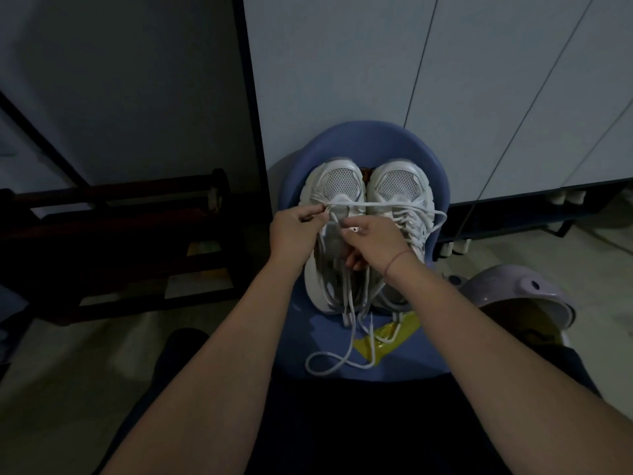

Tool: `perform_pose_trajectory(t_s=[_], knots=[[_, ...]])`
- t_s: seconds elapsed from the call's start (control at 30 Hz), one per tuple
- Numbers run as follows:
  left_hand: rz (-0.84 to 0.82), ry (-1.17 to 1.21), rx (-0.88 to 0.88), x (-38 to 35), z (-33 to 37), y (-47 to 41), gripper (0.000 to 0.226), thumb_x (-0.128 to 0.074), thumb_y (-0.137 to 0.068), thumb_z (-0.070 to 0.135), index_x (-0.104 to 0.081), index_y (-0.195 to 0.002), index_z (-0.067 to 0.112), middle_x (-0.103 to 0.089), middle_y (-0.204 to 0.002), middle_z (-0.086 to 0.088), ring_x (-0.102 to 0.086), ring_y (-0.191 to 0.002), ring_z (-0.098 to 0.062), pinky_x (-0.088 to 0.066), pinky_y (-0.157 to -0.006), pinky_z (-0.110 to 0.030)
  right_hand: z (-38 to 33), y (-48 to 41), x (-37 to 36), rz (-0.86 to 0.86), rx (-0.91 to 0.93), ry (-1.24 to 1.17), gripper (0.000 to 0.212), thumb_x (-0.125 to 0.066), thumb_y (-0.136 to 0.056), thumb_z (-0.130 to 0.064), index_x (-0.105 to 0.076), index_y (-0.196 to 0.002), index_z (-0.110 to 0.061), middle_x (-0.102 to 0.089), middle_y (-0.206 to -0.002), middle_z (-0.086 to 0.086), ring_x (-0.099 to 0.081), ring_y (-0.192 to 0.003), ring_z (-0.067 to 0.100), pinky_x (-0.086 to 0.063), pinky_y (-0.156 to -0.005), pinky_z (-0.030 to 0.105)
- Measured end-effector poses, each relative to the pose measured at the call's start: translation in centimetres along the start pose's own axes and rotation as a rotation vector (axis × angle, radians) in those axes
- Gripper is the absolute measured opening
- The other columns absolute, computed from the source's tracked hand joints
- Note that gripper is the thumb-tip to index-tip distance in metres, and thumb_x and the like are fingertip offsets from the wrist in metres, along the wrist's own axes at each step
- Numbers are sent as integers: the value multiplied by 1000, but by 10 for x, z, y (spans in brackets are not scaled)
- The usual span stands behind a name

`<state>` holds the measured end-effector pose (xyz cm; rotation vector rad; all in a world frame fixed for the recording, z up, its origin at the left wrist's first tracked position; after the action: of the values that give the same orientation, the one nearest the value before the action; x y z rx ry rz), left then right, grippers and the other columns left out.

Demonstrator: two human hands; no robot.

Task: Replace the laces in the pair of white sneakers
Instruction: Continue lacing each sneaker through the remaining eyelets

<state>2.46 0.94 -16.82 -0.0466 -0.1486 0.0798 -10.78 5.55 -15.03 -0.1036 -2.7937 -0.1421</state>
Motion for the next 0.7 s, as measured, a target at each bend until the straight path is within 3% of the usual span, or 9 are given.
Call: perform_pose_trajectory(t_s=[0.13, 0.23, 0.33, 0.4, 0.5, 0.7], knots=[[-1, -11, -13, 1, -1, -1, 30, -73, -86, 11, -71, -115, 5, -73, -108, -8, -66, -96, -11, -51, -96, -27, 3, -16, -13, -6, -45, -3, 16, -54, -94, -13, -67, -86, -10, -60, -52, 6, -55, -36, 13, -47, -40, 24], [0, -18, -14, 1, -1, -2, 29, -73, -85, 11, -71, -114, 6, -73, -107, -7, -66, -95, -10, -51, -94, -25, 5, -21, -16, 7, -66, 69, 21, -58, -92, -14, -64, -71, -16, -54, -38, -4, -47, -30, 6, -38, -36, 16], [4, -7, -7, 0, -3, -4, 28, -74, -84, 12, -72, -112, 6, -74, -104, -6, -68, -95, -12, -52, -95, -28, 3, -16, -7, -49, -58, 134, 24, -62, -88, -11, -60, -64, -15, -52, -41, 0, -40, -29, 5, -33, -36, 15], [5, 0, 2, -1, -4, -5, 28, -75, -84, 12, -72, -111, 6, -74, -103, -5, -68, -93, -10, -53, -93, -27, -1, -2, 1, -191, -78, 206, 24, -62, -87, -8, -58, -64, -12, -55, -45, -1, -40, -31, 4, -35, -38, 14], [-4, 12, 18, 0, -5, -9, 29, -74, -85, 13, -72, -113, 6, -73, -102, -2, -64, -83, 2, -51, -81, -13, 5, 23, 4, -463, -159, 315, 22, -62, -87, -9, -59, -66, -10, -57, -48, -1, -41, -34, 5, -36, -43, 18], [-24, 59, 39, 0, -5, -10, 29, -74, -85, 10, -71, -113, 5, -69, -95, 4, -61, -79, 7, -47, -67, -2, 28, 54, 7, -847, -335, 262, 25, -60, -90, -9, -60, -65, -12, -55, -46, -4, -36, -35, 3, -26, -38, 16]])
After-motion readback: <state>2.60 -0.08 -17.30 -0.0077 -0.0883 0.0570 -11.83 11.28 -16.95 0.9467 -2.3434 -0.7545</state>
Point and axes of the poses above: each hand's wrist, its own y-axis away from the middle knuckle, its own x-axis out of the back of the hand, z = x × y, the point moved 2 cm from there along -y, towards the middle knuckle
